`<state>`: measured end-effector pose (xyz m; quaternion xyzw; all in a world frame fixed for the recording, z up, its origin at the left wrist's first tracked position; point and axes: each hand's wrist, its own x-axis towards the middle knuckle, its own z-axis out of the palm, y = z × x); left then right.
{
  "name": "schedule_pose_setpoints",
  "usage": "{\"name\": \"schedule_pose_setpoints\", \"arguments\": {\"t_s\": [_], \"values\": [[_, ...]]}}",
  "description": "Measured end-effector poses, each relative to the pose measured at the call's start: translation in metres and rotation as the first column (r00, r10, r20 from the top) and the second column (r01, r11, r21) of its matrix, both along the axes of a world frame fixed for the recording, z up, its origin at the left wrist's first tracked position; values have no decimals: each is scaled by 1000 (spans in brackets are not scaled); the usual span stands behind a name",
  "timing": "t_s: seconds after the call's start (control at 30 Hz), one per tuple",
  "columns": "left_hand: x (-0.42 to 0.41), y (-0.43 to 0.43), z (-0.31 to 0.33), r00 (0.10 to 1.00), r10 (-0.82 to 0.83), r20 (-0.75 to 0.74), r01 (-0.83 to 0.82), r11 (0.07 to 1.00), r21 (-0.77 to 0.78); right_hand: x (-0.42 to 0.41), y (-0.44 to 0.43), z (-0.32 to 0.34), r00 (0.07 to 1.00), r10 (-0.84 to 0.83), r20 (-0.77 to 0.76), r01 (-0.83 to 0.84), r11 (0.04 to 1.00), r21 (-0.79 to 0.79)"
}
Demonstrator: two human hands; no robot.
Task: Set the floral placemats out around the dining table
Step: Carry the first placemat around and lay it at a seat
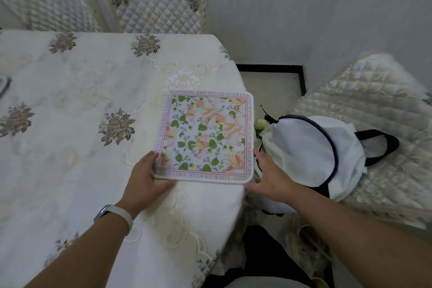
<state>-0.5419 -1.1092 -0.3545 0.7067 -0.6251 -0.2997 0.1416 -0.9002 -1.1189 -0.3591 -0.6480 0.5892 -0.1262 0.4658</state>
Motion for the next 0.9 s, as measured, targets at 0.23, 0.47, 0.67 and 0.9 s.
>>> {"name": "schedule_pose_setpoints", "arguments": {"t_s": [0.23,0.47,0.67,0.9], "values": [[14,-1,-2,998,32,57,-32,999,1,4,-3,-3,1000,-10,-17,11,1000,26],[8,4,-4,997,56,50,-54,998,-40,0,-4,-11,999,-26,-31,28,997,67],[14,1,-5,991,-13,132,21,998,-62,-1,-5,-11,999,-22,-45,26,996,88],[18,1,-4,989,-37,144,42,999,-31,-4,-5,4,994,-36,-104,46,994,97]]}}
